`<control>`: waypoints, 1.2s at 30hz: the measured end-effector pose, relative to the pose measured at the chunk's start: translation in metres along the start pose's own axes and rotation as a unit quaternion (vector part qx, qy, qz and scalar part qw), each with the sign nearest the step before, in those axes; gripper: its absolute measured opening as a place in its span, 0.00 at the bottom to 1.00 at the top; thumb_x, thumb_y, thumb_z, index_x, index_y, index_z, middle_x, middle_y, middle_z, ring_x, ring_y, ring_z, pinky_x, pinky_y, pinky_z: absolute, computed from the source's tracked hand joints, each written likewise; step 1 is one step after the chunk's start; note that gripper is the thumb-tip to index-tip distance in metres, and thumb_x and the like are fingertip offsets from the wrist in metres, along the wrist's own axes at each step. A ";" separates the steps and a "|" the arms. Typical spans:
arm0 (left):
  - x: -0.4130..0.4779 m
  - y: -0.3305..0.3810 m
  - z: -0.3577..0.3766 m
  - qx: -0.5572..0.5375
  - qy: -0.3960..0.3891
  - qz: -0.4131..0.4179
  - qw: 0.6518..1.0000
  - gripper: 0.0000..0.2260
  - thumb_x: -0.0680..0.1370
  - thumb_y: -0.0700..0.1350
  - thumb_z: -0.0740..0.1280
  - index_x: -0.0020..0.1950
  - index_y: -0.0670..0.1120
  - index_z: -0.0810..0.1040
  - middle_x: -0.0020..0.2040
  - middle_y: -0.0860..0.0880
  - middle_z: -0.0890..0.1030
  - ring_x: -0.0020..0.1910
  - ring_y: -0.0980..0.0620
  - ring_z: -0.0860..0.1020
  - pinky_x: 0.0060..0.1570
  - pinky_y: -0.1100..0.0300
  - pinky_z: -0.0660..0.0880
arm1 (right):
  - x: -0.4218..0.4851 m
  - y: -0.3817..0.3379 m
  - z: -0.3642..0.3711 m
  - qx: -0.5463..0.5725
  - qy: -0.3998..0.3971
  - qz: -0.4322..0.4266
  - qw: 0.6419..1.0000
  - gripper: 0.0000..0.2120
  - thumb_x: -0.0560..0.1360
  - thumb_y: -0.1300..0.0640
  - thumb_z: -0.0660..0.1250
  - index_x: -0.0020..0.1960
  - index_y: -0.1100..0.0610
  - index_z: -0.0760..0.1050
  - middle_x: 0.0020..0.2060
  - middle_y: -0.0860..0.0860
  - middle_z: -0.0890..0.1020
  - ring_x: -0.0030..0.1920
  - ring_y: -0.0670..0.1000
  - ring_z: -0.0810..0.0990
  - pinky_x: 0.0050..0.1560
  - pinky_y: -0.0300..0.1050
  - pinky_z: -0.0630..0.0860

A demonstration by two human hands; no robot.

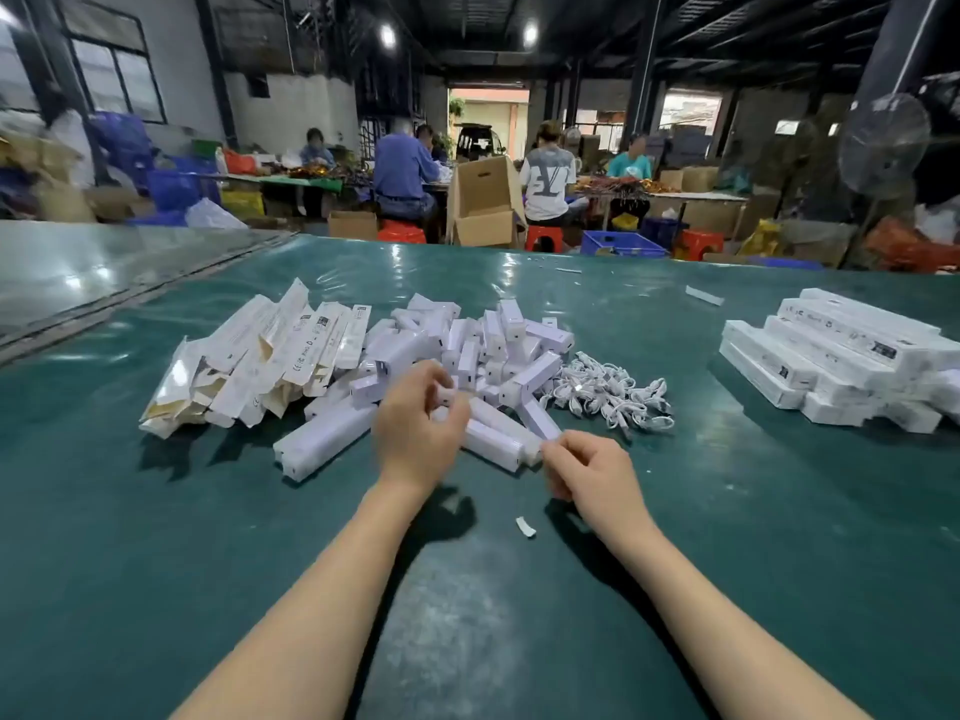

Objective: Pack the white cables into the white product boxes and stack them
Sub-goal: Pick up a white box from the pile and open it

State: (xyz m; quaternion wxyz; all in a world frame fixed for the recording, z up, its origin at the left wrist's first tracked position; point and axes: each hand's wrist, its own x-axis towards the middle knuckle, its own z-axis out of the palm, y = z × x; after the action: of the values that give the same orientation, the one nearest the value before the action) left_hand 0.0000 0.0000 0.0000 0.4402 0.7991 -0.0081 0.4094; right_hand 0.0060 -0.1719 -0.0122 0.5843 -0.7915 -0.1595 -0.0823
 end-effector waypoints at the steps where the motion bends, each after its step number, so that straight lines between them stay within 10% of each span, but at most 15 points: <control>1: 0.009 -0.006 -0.009 0.017 0.049 -0.012 0.999 0.08 0.67 0.47 0.63 0.43 0.46 0.70 0.33 0.54 0.67 0.32 0.54 0.66 0.31 0.61 0.60 | 0.000 0.000 0.001 -0.010 0.000 -0.001 1.000 0.16 0.72 0.63 0.64 0.26 0.57 0.68 0.19 0.46 0.69 0.23 0.46 0.65 0.29 0.39 0.64; 5: 0.036 -0.029 -0.037 0.063 0.177 -0.085 0.978 0.19 0.68 0.46 0.66 0.55 0.38 0.70 0.50 0.45 0.68 0.49 0.48 0.68 0.47 0.63 0.62 | 0.000 -0.001 0.003 -0.024 -0.001 -0.002 1.000 0.17 0.72 0.61 0.65 0.25 0.55 0.68 0.19 0.46 0.70 0.24 0.46 0.67 0.31 0.40 0.65; 11: 0.080 -0.044 -0.040 0.129 -0.066 -0.234 0.961 0.25 0.77 0.58 0.52 0.71 0.50 0.63 0.75 0.42 0.48 0.73 0.41 0.50 0.69 0.42 0.53 | -0.001 -0.001 0.004 -0.059 0.003 0.001 0.998 0.17 0.72 0.59 0.65 0.25 0.53 0.68 0.18 0.45 0.71 0.25 0.47 0.67 0.33 0.41 0.66; 17: 0.080 -0.055 -0.037 0.246 -0.191 -0.305 0.900 0.28 0.77 0.64 0.45 0.73 0.54 0.60 0.75 0.41 0.56 0.73 0.39 0.54 0.68 0.43 0.52 | -0.003 -0.005 0.005 -0.122 -0.024 -0.013 0.992 0.18 0.74 0.58 0.65 0.25 0.53 0.69 0.21 0.47 0.68 0.28 0.48 0.65 0.33 0.43 0.63; 26: 0.075 -0.033 -0.049 0.056 0.110 -0.156 0.980 0.11 0.75 0.43 0.66 0.55 0.41 0.79 0.53 0.47 0.80 0.52 0.51 0.77 0.50 0.60 0.69 | -0.008 -0.010 0.005 -0.166 -0.032 -0.065 0.984 0.15 0.75 0.58 0.64 0.33 0.66 0.71 0.26 0.55 0.69 0.31 0.50 0.62 0.34 0.45 0.59; 33: 0.069 -0.047 -0.050 0.223 -0.107 -0.188 0.950 0.21 0.76 0.47 0.64 0.68 0.50 0.68 0.72 0.41 0.61 0.71 0.42 0.57 0.65 0.47 0.61 | -0.011 -0.009 0.004 -0.192 -0.043 -0.058 0.979 0.18 0.74 0.58 0.64 0.27 0.54 0.65 0.22 0.48 0.66 0.29 0.49 0.62 0.32 0.42 0.60; 36: 0.070 -0.052 -0.053 0.167 -0.139 -0.170 0.961 0.19 0.76 0.47 0.64 0.67 0.48 0.68 0.70 0.45 0.67 0.66 0.44 0.67 0.57 0.52 0.66 | -0.009 -0.010 0.006 -0.209 -0.049 -0.049 0.976 0.20 0.73 0.57 0.64 0.26 0.52 0.62 0.21 0.47 0.66 0.28 0.48 0.63 0.34 0.45 0.60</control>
State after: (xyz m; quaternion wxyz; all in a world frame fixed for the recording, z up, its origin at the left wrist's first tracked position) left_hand 0.0318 0.0937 0.0252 0.3579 0.8998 0.1356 0.2093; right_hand -0.0060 -0.1652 -0.0078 0.3929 -0.8901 -0.2065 -0.1033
